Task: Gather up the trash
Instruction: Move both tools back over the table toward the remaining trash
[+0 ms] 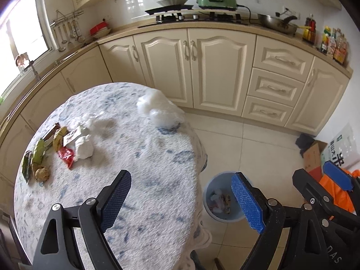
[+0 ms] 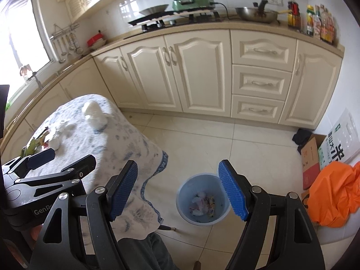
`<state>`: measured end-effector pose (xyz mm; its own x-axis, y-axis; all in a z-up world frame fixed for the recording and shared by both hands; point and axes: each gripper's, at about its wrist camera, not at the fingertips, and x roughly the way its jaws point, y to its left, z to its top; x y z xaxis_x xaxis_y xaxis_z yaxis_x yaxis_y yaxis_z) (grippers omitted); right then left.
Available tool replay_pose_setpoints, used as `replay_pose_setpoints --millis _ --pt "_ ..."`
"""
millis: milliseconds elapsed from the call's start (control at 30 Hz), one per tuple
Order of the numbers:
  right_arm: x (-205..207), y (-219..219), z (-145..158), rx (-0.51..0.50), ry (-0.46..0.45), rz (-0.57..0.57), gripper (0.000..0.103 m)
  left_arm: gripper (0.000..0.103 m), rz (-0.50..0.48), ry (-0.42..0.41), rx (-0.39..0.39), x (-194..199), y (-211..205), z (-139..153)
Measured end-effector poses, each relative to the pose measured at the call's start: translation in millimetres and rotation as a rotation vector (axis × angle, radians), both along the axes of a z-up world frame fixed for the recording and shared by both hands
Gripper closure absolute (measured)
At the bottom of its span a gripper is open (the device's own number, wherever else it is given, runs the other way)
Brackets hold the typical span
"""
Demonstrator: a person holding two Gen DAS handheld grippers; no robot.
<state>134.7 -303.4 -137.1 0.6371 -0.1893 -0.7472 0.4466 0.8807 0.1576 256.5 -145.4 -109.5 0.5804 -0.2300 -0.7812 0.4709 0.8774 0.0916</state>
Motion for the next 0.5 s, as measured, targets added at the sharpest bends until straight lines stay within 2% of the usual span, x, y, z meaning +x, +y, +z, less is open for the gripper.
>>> replay_pose_setpoints --millis 267,500 --pt "6.0 44.2 16.9 -0.025 -0.04 0.091 0.027 0.011 0.086 -0.025 -0.032 -19.1 58.8 16.4" --pt "27.3 84.4 16.1 -0.012 -0.038 0.19 0.027 0.01 0.192 -0.039 -0.046 -25.0 110.8 27.3"
